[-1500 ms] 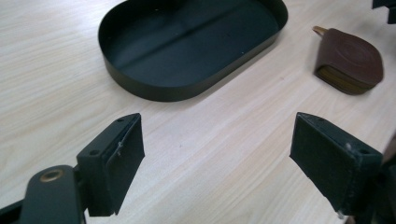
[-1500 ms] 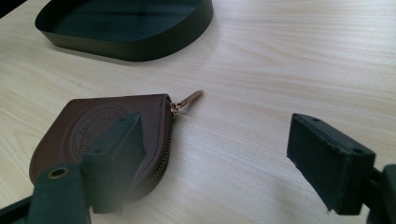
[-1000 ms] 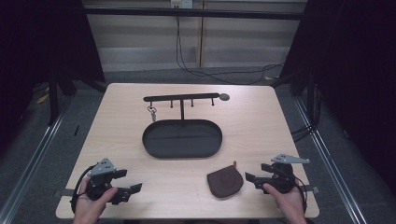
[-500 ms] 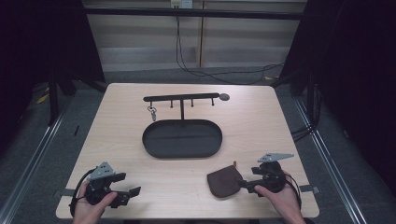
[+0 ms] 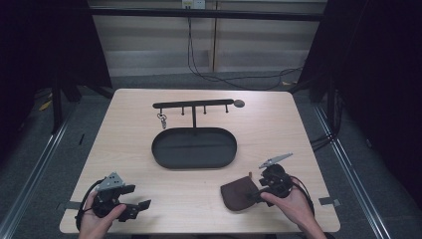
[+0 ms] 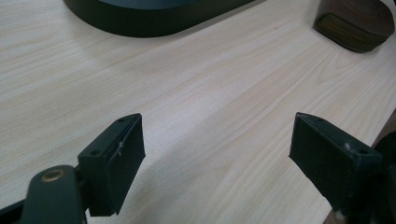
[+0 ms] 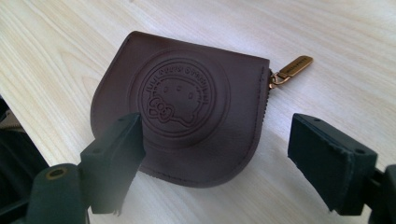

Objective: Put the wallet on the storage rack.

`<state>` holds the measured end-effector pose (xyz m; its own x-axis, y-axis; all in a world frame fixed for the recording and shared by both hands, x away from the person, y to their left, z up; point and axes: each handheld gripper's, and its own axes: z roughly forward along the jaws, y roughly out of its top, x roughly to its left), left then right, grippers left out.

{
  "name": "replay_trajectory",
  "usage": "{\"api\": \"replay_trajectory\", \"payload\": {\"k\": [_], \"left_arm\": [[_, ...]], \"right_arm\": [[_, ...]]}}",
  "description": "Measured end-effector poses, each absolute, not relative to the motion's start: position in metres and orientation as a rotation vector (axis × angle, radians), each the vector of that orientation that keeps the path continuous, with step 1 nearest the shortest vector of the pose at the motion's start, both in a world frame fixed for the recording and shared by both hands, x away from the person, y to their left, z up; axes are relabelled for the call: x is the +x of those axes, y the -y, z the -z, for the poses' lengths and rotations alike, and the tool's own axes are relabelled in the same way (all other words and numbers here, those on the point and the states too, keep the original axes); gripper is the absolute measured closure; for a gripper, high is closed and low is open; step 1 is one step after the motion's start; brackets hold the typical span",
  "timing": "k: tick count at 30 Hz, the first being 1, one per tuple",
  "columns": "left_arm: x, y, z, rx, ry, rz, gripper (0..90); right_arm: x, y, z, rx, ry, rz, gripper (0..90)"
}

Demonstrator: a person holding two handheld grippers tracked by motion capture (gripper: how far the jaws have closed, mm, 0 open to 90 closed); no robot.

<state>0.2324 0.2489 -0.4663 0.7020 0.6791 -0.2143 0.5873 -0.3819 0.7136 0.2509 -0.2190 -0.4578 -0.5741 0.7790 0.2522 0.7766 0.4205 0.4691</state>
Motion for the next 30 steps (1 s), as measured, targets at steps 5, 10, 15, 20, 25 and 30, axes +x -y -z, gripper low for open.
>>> {"api": "replay_trajectory", "payload": {"k": [5,10,15,20,25,30], "left_arm": [[0.233,-0.249,0.467,2.100,-0.964,-0.143,17.8],[0.232,-0.248,0.465,2.105,-0.956,-0.148,17.8],[0.232,-0.248,0.466,2.105,-0.962,-0.149,17.8],[0.232,-0.248,0.466,2.102,-0.965,-0.149,17.8],[0.233,-0.248,0.466,2.101,-0.966,-0.145,17.8],[0.234,-0.248,0.466,2.104,-0.960,-0.145,17.8]], "right_arm": [[0.264,0.207,0.456,1.469,-2.755,-0.771,18.2],[0.275,0.199,0.458,1.464,-2.855,-0.654,17.8],[0.279,0.195,0.459,1.461,-2.869,-0.599,16.3],[0.281,0.187,0.463,1.445,-2.883,-0.512,13.5],[0.285,0.184,0.469,1.484,-2.913,-0.477,12.7],[0.290,0.185,0.471,1.504,-2.949,-0.467,13.5]]}}
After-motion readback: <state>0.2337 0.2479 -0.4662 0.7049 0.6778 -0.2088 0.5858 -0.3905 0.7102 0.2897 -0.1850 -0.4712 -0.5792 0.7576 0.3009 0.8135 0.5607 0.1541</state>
